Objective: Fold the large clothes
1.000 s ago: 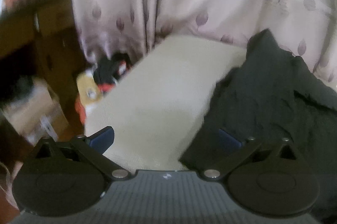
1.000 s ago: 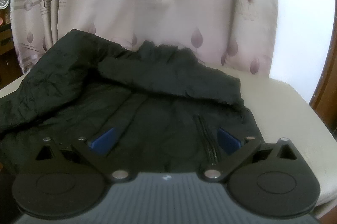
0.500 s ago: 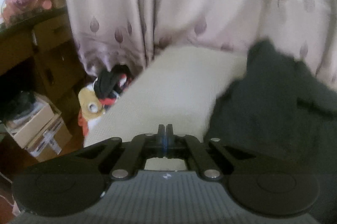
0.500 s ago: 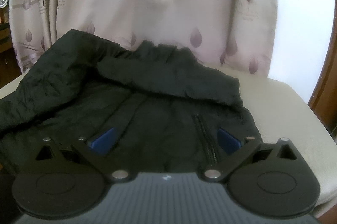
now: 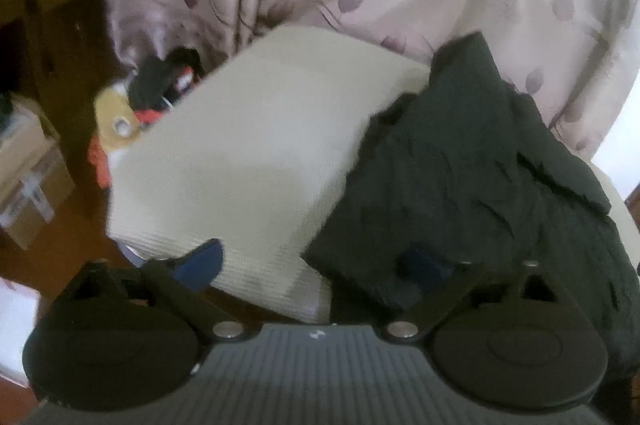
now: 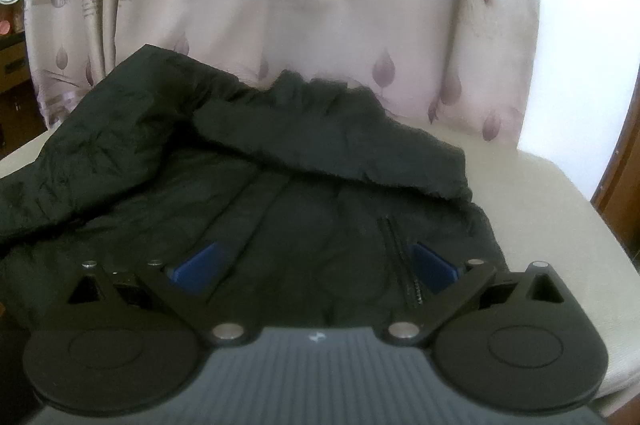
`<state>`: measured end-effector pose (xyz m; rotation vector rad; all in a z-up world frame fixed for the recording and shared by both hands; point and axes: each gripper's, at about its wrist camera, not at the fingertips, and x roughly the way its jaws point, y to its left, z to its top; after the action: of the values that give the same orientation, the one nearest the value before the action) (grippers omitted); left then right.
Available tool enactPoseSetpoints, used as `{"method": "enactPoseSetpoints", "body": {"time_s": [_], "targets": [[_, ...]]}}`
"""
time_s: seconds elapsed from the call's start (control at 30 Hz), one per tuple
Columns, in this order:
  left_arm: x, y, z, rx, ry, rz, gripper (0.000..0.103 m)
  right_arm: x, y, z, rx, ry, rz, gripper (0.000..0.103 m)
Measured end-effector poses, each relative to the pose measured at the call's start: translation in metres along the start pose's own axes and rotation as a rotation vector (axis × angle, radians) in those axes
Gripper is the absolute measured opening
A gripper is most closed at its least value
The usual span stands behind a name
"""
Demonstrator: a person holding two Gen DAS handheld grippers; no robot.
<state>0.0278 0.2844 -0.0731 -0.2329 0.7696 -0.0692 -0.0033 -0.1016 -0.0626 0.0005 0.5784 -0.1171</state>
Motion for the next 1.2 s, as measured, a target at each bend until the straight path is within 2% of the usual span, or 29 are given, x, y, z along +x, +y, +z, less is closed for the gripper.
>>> {"method": "enactPoseSetpoints", "body": {"time_s": [0.07,0.1,0.13,0.2,0.3,0.37,0.43,0.53,0.67,0.77,0.87,0.9,0.97,1.0,1.03,1.1,1.2], "targets": [[0.008,0.001,0.002,-0.026,0.009,-0.05,0.067,-0.001,-0.001,0.0,0.011,0.002,-0.002,0.103],[0.013,0.001,0.003,-0.024,0.021,-0.072,0.038,0.0,-0.002,0.0,0.014,0.006,-0.004,0.103],[0.02,-0.002,0.004,-0.013,0.043,-0.067,0.021,0.0,-0.002,0.0,0.016,0.011,-0.006,0.103],[0.021,-0.007,0.005,-0.008,0.022,-0.051,0.014,0.001,-0.001,0.0,0.013,0.016,-0.006,0.103],[0.006,-0.019,0.012,0.059,-0.054,0.008,0.013,0.001,-0.001,0.002,0.008,0.017,-0.01,0.103],[-0.009,-0.014,0.027,0.046,-0.111,0.057,0.013,0.002,-0.001,0.003,0.008,0.017,-0.012,0.103],[-0.027,-0.004,0.048,0.041,-0.177,0.102,0.012,0.003,-0.002,0.005,0.006,0.015,-0.011,0.103],[-0.042,0.002,0.082,0.071,-0.259,0.21,0.012,0.01,-0.008,0.012,0.012,0.012,-0.003,0.103],[-0.04,0.005,0.127,0.089,-0.346,0.363,0.012,0.023,-0.013,0.04,-0.011,-0.036,-0.021,0.103],[-0.025,0.006,0.153,0.058,-0.367,0.453,0.013,0.04,-0.009,0.062,-0.077,-0.093,-0.042,0.103],[-0.006,-0.002,0.165,0.096,-0.389,0.522,0.017,0.07,0.005,0.082,-0.164,-0.118,-0.044,0.103],[-0.001,-0.006,0.165,0.117,-0.399,0.518,0.025,0.081,0.011,0.087,-0.183,-0.117,-0.042,0.103],[0.001,-0.015,0.161,0.146,-0.438,0.521,0.05,0.106,0.028,0.094,-0.234,-0.119,-0.01,0.103],[0.002,-0.022,0.158,0.162,-0.454,0.512,0.072,0.118,0.039,0.096,-0.265,-0.122,-0.002,0.103],[0.003,-0.026,0.155,0.178,-0.477,0.498,0.086,0.132,0.051,0.096,-0.307,-0.125,-0.005,0.103],[0.002,-0.039,0.146,0.203,-0.516,0.48,0.09,0.156,0.07,0.094,-0.377,-0.128,-0.008,0.103],[0.005,-0.049,0.14,0.193,-0.491,0.394,0.094,0.196,0.095,0.091,-0.475,-0.135,-0.072,0.103]]}}
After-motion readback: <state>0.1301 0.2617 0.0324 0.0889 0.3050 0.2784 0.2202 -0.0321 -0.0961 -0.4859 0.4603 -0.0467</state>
